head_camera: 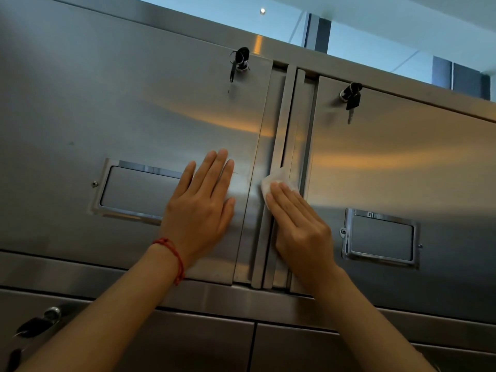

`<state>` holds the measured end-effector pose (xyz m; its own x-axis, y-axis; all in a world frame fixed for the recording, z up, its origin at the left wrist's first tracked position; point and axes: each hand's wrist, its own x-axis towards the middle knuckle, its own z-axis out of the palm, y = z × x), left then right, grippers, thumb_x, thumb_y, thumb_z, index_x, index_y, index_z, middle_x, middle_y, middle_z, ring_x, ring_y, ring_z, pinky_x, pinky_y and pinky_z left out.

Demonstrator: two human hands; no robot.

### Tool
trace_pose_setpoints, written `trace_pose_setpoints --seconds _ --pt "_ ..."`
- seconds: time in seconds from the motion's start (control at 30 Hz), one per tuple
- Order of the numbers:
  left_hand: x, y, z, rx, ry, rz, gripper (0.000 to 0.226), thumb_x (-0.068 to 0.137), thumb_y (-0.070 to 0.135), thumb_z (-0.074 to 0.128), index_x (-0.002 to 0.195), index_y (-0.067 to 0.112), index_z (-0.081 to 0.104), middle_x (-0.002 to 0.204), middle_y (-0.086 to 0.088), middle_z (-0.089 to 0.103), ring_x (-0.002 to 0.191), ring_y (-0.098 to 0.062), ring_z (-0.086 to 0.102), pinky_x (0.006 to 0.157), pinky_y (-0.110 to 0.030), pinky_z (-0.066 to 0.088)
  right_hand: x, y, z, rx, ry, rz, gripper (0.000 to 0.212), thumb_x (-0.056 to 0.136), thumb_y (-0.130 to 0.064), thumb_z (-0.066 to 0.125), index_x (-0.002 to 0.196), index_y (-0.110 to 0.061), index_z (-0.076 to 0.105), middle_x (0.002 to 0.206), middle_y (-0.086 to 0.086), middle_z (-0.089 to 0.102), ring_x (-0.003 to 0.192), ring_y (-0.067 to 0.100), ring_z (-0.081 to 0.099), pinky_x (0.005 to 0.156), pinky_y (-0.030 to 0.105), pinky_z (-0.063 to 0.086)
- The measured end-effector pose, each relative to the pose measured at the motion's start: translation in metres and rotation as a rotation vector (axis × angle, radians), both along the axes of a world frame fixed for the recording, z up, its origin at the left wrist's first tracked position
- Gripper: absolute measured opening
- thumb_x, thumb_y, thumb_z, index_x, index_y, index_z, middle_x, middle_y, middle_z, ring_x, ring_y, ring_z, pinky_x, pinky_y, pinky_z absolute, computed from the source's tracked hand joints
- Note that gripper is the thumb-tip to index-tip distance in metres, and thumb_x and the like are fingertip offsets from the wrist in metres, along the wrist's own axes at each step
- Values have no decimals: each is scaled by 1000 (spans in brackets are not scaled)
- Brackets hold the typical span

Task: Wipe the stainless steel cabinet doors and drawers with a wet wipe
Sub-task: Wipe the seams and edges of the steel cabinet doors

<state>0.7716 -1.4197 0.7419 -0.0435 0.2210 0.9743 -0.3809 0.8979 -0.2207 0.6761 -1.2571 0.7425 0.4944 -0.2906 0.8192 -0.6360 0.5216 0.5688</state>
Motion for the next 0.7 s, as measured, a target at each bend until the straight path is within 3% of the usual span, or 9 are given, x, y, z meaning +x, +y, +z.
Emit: trace_pose_setpoints --seconds 0.7 --pt "0 1 1 0 -1 -9 55 95 30 28 137 -3 41 145 -22 36 135 -34 34 108 -53 33 4 -5 16 -48 -39 26 47 62 14 79 107 9 65 112 26 62 106 37 61 92 48 48"
